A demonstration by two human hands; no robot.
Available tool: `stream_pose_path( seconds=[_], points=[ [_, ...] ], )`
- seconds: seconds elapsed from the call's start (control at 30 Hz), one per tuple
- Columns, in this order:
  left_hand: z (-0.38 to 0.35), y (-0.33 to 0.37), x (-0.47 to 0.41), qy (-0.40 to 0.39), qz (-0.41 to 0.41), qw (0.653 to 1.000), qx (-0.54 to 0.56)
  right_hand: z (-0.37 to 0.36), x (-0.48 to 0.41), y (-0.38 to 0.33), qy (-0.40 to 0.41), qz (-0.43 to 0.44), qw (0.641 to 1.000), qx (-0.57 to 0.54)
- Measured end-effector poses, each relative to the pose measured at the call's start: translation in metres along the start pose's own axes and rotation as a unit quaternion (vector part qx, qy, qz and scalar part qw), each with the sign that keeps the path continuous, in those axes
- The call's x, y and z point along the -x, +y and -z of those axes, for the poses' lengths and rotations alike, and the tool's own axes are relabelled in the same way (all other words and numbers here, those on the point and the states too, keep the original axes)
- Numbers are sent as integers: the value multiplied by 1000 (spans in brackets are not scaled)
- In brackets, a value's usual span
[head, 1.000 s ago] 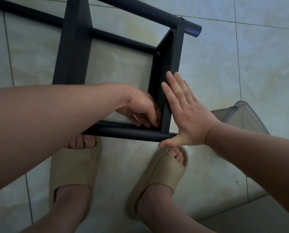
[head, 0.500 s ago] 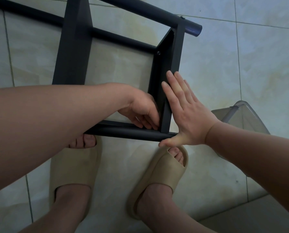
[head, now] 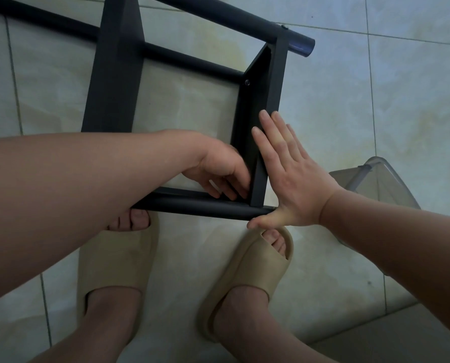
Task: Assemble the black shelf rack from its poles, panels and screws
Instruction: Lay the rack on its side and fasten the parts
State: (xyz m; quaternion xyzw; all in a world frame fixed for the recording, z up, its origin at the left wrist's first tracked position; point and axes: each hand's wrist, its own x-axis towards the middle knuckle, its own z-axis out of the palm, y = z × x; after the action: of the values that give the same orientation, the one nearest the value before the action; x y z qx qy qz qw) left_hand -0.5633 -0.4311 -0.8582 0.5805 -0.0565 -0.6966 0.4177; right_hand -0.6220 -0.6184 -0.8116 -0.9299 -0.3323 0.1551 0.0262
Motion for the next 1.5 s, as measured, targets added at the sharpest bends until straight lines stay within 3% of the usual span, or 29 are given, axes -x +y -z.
stream_pose_path(
  seconds=[0.9,1.03,1.17,1.37,1.5],
  points=[
    [-2,4,2,-3,-17,1000,-9,0,1,-1,-10,-1,1000,0],
    [-4,3,11,56,0,998,-23,5,2,-4,-37,-8,999,14],
    [-3,-2,32,174,43,973,-143,20,3,-11,-109,-41,993,30],
    [-11,-5,96,148,154,942,-258,56,-6,-35,-189,-123,974,-8],
    [-27,0,128,156,200,881,-400,91,-11,-53,-217,-141,966,-25]
  ],
)
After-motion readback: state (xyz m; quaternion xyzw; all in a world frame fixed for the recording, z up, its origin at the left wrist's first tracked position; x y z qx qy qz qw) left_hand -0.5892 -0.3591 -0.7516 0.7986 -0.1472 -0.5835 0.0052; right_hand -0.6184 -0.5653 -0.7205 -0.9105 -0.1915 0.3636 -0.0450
